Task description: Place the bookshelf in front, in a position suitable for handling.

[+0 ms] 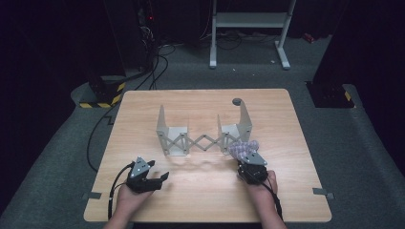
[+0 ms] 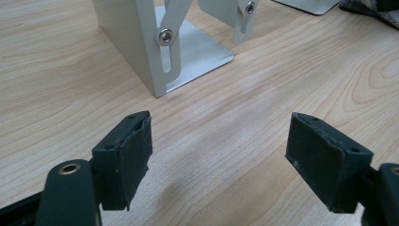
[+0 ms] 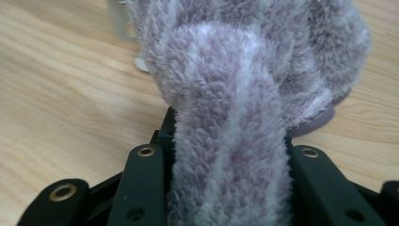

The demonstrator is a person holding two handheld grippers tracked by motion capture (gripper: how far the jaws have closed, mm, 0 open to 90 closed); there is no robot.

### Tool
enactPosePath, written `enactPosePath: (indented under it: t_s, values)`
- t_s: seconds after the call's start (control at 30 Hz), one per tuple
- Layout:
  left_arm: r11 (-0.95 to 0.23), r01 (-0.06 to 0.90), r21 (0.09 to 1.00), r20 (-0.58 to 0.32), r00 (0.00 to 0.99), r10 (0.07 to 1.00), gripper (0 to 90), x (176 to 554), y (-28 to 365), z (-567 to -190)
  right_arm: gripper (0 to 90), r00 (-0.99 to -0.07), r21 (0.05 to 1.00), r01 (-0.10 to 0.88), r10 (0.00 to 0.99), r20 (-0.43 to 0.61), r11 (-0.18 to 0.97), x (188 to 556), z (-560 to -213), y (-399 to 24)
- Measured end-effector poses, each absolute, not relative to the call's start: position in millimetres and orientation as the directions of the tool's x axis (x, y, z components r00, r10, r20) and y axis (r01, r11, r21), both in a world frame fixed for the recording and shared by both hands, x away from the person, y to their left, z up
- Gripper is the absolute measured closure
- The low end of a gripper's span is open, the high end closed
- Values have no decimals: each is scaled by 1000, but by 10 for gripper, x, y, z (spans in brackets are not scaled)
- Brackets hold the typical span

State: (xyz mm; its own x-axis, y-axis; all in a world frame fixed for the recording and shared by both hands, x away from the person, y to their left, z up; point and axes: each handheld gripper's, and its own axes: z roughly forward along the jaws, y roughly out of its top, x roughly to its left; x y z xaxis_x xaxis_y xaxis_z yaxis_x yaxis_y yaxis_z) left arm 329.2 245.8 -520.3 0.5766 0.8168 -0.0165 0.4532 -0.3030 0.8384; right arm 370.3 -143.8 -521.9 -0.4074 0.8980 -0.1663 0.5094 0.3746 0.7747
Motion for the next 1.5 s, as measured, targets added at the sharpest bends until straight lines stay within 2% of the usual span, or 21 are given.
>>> enactPosePath:
  t_s: [0.17, 0.37, 0.6, 0.83, 1.0, 1.1, 1.33, 1.5]
  values:
    - [-296, 452, 841, -20, 574, 818, 232, 3288, 2472, -5192, 627, -474, 772, 469, 860, -189, 428, 3604, -5215, -1256]
    - [-296, 454, 840, -20, 572, 820, 232, 3293, 2476, -5197, 626, -488, 779, 449, 850, -198, 438, 3613, -5189, -1128]
    - [-293, 452, 842, -21, 572, 820, 232, 3287, 2480, -5191, 623, -498, 824, 363, 838, -224, 435, 3563, -4906, -1024]
    - [-292, 452, 843, -22, 572, 820, 232, 3286, 2484, -5187, 620, -477, 881, 240, 840, -260, 409, 3509, -4415, -962]
    - [-293, 450, 843, -20, 572, 820, 232, 3288, 2489, -5187, 620, -462, 902, 187, 845, -269, 389, 3452, -4329, -947]
    - [-292, 451, 843, -22, 572, 820, 232, 3286, 2485, -5187, 622, -467, 892, 211, 843, -267, 400, 3474, -4455, -946]
    - [-295, 453, 841, -21, 573, 819, 232, 3287, 2482, -5189, 623, -476, 829, 355, 847, -237, 432, 3624, -4959, -975]
    - [-296, 453, 841, -20, 573, 819, 232, 3290, 2486, -5192, 623, -481, 781, 426, 845, -232, 457, 3692, -5165, -1001]
